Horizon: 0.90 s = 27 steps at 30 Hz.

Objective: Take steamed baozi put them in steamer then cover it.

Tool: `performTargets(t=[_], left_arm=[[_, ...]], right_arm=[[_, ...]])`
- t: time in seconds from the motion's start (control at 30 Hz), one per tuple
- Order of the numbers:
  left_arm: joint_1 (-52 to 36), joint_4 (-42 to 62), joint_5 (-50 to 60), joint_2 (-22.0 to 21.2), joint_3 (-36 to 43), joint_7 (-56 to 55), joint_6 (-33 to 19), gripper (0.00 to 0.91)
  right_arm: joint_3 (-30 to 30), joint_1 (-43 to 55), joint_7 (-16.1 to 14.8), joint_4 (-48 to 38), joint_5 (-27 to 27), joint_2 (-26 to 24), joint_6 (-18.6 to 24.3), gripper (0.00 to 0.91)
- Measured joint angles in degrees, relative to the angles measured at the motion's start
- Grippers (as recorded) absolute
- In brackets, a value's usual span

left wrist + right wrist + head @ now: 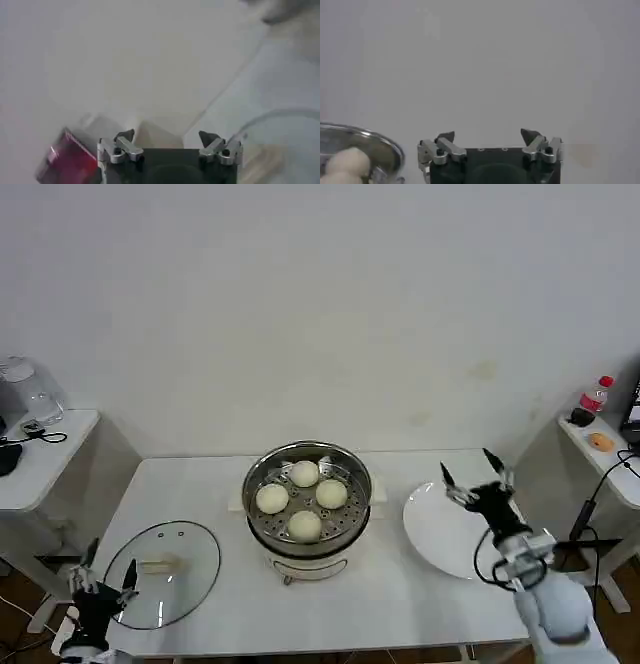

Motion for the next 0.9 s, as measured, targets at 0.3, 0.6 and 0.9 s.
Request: performTargets(t=[0.3,0.6,0.9], left_arm=[[-1.7,5.5,16.8,3.1,3.7,1.1,-1.7,0.907],[-4.7,10.1,22.1,4.7,6.3,1.8,-2.2,0.907],[-7.9,13.1,24.0,5.8,7.1,2.5,-2.1,0.907]], right_arm=[[6.6,-7.5,0.5,2.9,0.6,3.6,1.3,0.907],[9.8,-12.1,0.7,4.8,0.7,5.8,2.3,0.907],[10.7,-13.9,0.7,5.1,0.1,7.0,2.8,0.907]])
